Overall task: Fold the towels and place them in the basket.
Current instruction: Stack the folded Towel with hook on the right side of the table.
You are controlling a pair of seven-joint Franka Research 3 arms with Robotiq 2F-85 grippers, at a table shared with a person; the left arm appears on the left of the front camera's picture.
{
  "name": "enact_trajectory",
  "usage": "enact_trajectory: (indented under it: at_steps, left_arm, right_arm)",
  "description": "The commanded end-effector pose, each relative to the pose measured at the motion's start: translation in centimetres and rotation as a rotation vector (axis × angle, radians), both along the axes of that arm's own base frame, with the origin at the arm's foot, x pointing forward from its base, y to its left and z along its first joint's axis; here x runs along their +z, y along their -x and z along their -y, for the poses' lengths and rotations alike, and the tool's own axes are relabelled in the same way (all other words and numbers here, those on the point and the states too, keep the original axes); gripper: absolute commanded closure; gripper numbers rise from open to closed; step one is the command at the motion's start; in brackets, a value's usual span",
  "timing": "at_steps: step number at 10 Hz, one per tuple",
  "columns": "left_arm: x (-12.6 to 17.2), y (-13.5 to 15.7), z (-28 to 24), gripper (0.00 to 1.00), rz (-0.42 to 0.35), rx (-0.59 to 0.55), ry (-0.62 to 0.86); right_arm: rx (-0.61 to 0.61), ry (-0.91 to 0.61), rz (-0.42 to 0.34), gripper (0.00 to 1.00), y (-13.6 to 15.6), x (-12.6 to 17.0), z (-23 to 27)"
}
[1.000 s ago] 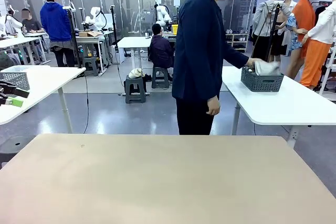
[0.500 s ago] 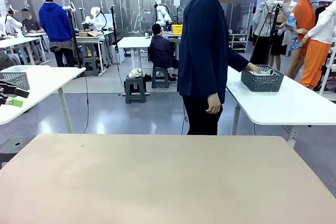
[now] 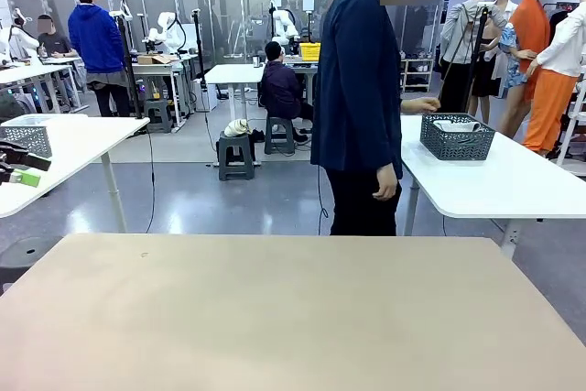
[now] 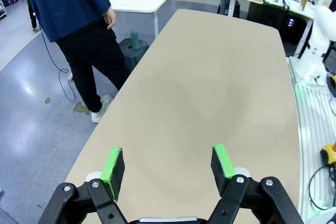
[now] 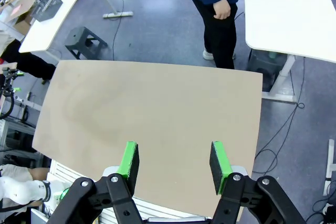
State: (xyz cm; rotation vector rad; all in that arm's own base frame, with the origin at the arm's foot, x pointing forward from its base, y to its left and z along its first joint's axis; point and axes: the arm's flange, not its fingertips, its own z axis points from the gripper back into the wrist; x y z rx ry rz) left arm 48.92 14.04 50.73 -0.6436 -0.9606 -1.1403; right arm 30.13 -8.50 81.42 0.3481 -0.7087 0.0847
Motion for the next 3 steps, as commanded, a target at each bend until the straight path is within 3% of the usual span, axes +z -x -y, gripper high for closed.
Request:
enact_trajectory:
  at_steps: [1, 3]
  left_arm:
    - [0.13, -0.03, 0.02, 0.15, 0.002, -0.001, -0.001]
    - [0.13, -0.03, 0.02, 0.15, 0.002, -0.001, -0.001]
  right_arm:
    - [0.001, 0.0, -0.006, 0.31, -0.02, 0.23, 0.0]
    - [0.001, 0.0, -0.006, 0.31, -0.02, 0.23, 0.0]
